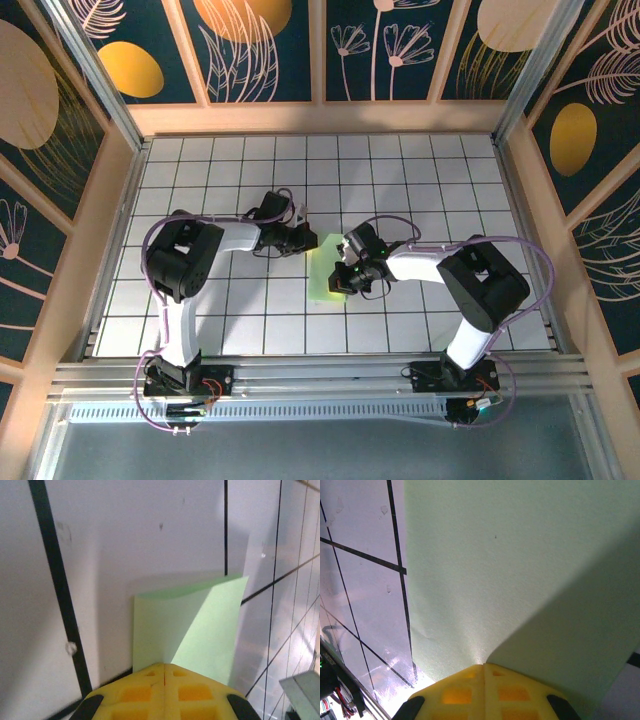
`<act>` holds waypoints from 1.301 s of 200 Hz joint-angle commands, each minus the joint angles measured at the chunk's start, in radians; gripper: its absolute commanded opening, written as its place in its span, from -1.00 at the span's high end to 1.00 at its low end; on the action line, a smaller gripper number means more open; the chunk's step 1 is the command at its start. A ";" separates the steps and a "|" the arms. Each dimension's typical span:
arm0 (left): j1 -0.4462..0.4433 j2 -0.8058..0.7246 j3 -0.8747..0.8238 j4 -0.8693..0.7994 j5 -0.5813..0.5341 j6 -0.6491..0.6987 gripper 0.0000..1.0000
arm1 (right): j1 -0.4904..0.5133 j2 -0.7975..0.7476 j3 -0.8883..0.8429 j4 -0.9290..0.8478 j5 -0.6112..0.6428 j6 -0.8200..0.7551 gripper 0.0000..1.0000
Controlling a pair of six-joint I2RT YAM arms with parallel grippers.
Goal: Fold a paper plane with a square sheet of paper (fold left side to right side)
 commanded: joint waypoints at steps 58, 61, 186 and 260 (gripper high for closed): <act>0.057 0.099 0.112 0.082 -0.187 0.044 1.00 | -0.024 0.049 -0.077 -0.170 0.156 -0.022 1.00; 0.057 0.101 0.112 0.082 -0.187 0.044 1.00 | -0.024 0.048 -0.078 -0.170 0.155 -0.021 1.00; 0.009 -0.255 -0.195 0.116 -0.117 -0.009 1.00 | -0.054 0.009 -0.034 -0.147 0.099 -0.080 1.00; -0.092 -0.155 -0.186 0.185 -0.078 -0.089 1.00 | -0.050 0.013 -0.037 -0.135 0.093 -0.067 1.00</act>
